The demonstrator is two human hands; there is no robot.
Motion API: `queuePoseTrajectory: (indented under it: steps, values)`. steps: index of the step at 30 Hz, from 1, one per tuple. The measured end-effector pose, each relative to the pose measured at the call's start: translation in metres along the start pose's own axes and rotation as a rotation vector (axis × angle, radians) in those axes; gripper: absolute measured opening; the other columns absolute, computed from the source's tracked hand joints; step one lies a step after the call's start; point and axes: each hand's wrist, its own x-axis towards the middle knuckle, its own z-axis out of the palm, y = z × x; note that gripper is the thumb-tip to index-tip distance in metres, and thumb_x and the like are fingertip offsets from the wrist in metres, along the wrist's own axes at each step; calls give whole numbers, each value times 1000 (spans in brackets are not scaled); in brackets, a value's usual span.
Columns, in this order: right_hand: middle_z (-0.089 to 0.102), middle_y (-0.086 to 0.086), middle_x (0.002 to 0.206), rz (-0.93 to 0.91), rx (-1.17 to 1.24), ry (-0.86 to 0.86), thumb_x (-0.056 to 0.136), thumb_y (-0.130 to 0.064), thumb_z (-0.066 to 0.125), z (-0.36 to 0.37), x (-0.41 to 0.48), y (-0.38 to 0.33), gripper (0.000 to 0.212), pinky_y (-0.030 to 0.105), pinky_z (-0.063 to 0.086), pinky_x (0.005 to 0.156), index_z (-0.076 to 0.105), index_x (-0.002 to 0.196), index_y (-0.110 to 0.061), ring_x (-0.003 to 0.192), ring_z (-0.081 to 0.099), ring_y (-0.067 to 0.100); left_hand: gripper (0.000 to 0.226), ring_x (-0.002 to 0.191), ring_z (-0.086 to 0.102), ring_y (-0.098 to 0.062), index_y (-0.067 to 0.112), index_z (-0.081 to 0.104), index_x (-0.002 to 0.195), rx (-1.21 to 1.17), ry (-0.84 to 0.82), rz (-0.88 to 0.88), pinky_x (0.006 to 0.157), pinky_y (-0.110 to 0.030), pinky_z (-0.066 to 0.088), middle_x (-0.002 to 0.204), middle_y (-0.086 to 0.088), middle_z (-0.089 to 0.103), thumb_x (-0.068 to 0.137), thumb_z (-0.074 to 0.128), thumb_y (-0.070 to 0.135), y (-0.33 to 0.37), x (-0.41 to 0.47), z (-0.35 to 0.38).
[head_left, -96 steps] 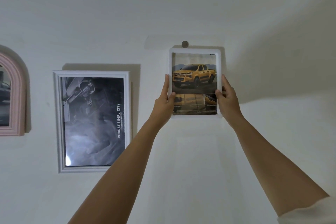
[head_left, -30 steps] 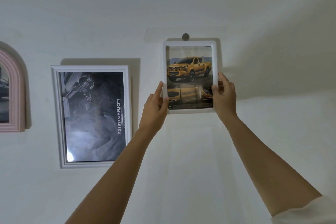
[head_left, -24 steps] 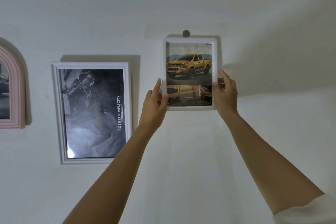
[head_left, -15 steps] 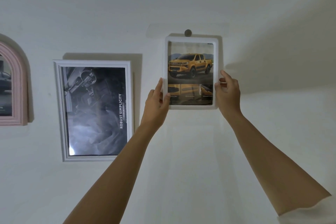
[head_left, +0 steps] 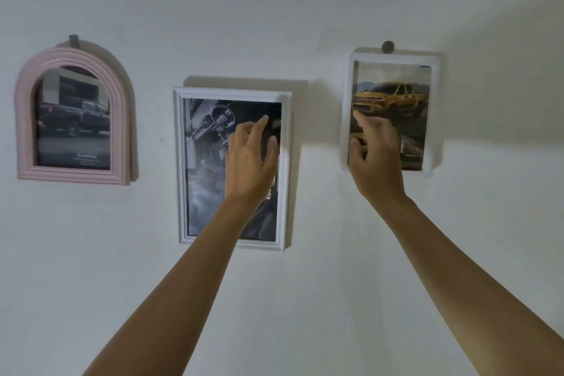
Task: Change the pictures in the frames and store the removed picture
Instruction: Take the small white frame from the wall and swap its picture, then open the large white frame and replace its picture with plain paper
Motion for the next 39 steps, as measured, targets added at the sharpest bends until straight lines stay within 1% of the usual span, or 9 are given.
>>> queuePoseTrajectory:
  steps: [4,10,17,21,25,30,33,36,39]
  values:
    - [52,9,128,35,20,-125,90,-26,45,47,-49,-26,45,36,46,99,46,133,-16,118,51,23,49,121,39,-22,21,37,138,158,79,-137,101,-40,36,133,-7,40,92,43,37,-60,-21,-46]
    - [45,15,127,194,48,-225,91,-22,55,104,-102,-43,53,40,53,86,33,138,-11,111,51,28,67,130,29,-26,21,12,148,177,-116,-338,106,-44,31,144,-12,24,93,44,42,-134,-53,-78]
    - [41,21,125,364,117,-96,88,2,50,132,-102,-63,52,21,41,90,35,137,-6,109,51,33,60,111,32,-16,22,15,147,-41,-131,-356,97,-29,30,129,-11,33,96,46,26,-159,-49,-65]
    - [40,17,128,459,139,-77,93,-2,47,129,-96,-71,51,30,45,99,33,140,-15,112,50,26,52,117,35,-16,26,17,147,-228,-141,-381,101,-26,29,129,-7,34,99,38,25,-158,-42,-70]
    - [43,14,127,446,180,-21,95,-7,46,116,-95,-82,47,4,43,80,34,139,-18,97,48,8,51,127,37,-16,27,18,146,-513,-153,-388,110,-32,31,141,-3,32,100,39,25,-149,-41,-87]
    - [51,9,115,497,385,-50,91,-28,45,95,-139,-103,42,26,45,91,36,131,-30,102,52,18,50,139,29,-21,28,19,145,-651,-199,-464,114,-40,27,153,1,25,99,39,24,-156,-83,-113]
    - [46,-8,96,584,511,-61,94,-16,46,84,-191,-121,37,8,37,84,35,128,-26,87,49,-8,48,129,42,-31,33,28,142,-630,-241,-586,107,-49,37,144,-11,40,97,43,30,-172,-138,-126]
    - [46,-16,123,674,560,-101,97,-4,41,74,-251,-139,39,1,36,85,32,130,-22,99,48,-24,44,119,48,-42,39,33,138,-593,-290,-753,100,-54,42,133,-24,47,96,45,33,-179,-206,-143]
    - [46,2,140,803,588,-163,91,-17,50,60,-309,-153,43,13,40,96,39,132,-26,119,50,3,44,115,53,-35,38,32,139,-478,-344,-866,100,-48,45,129,-17,53,98,43,30,-176,-274,-164]
